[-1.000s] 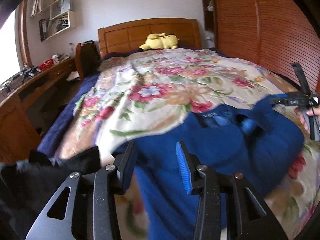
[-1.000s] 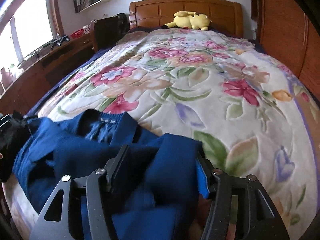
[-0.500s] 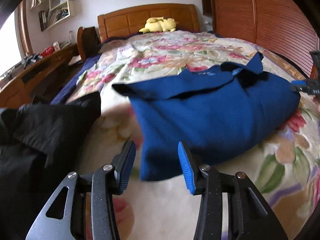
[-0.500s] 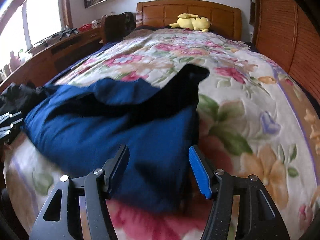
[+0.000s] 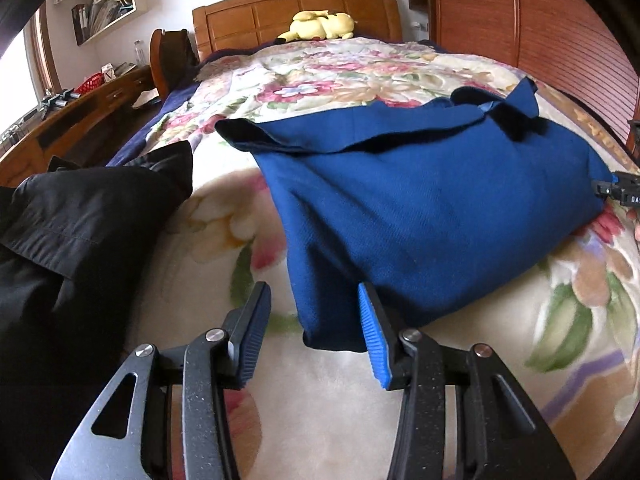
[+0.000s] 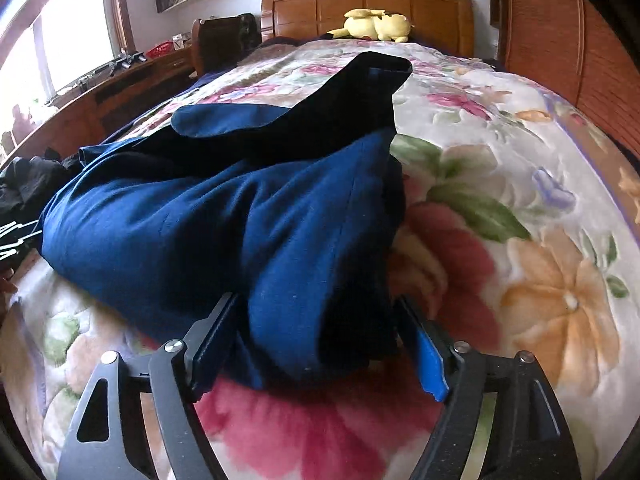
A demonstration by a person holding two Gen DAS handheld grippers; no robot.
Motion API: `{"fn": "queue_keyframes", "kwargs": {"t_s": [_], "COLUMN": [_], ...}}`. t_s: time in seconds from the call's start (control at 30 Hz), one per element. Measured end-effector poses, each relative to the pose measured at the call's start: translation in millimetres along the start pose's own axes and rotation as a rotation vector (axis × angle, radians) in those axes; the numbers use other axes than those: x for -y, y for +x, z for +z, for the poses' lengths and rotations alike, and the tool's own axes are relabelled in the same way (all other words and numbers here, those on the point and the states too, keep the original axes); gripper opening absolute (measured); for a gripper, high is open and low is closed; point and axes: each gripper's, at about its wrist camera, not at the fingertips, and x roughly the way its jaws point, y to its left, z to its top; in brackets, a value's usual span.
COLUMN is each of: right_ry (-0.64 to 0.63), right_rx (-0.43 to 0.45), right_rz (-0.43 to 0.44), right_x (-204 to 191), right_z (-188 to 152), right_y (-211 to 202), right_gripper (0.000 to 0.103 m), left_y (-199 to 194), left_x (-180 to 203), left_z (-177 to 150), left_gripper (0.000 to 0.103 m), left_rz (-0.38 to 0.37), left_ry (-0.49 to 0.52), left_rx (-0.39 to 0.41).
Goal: Fold large clothes
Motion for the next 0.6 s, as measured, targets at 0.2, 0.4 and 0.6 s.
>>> {"fn": "queue_keyframes", "kwargs": {"t_s": [0.2,0.4,0.6], "right_ry": [-0.007,-0.021,-0.049], "right_rx": [0.018,0.032,0.014], "right_rz": [-0.008,-0.022,0.011], "right_x": [-2,-5,-10], "right_z": [-9,-13,-15], "right_y": [3,-2,0], "right_gripper": [0.082,0.082,0.074], "left_y": [15,17,13], "left_x": [1,6,15], "left_z": [-6,-7,-7], "left_gripper": [0.046,0.046,0.046], "left_rz": [-0.025,-0.016,0.035], "left_ry": [-0.004,0.015,0.056], "left_rx": [-0.042,-0.047,-0.023]}}
